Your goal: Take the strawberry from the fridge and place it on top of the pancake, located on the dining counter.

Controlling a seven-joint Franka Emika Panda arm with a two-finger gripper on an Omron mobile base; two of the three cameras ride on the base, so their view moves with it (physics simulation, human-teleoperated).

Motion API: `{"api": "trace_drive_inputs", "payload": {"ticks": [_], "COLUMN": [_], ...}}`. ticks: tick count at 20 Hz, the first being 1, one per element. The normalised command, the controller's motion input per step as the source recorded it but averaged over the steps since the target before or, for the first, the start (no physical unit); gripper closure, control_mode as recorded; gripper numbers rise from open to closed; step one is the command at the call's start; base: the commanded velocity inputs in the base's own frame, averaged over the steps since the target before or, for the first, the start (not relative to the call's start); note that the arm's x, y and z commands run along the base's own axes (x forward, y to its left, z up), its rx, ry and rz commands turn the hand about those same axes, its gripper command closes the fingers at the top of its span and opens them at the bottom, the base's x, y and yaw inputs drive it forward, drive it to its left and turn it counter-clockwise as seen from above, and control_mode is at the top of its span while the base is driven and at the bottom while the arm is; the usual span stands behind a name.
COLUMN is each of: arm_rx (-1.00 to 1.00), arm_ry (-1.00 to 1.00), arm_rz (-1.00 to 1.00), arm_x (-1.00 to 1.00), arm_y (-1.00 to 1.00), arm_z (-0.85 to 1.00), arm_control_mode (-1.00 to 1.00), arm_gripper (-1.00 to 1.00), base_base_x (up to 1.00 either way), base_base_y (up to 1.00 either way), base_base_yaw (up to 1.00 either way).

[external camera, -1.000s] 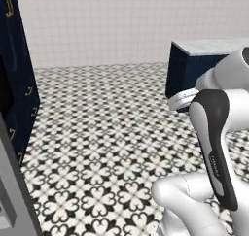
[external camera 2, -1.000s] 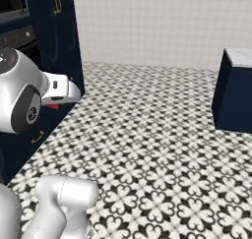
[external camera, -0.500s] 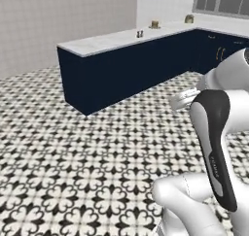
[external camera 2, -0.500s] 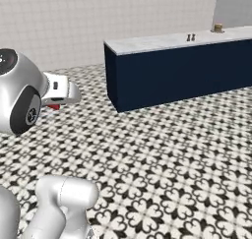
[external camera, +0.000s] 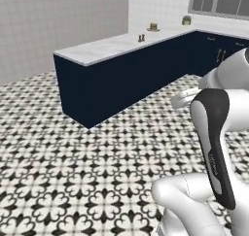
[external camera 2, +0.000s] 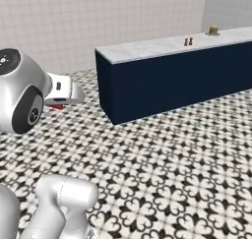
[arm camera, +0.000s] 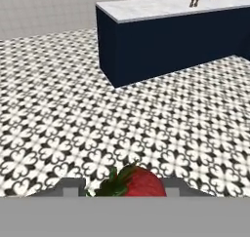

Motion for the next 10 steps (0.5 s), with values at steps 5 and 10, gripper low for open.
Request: {"api": "trace_drive_inputs", "payload": {"ticks": [5, 10], "arm_rx": [0.0, 0.0], "arm_ry": [0.0, 0.0], "arm_rz": [0.0, 0.0], "arm_x": [0.0, 0.0], "arm_y": [0.0, 0.0], "arm_z": [0.0, 0.0], "arm_control_mode": [1.0, 1.0], "arm_gripper": [1.0, 1.0], "base_base_x": [1.0, 0.94], "base_base_y": [1.0, 1.0], "base_base_yaw": [-0.12, -0.25]}}
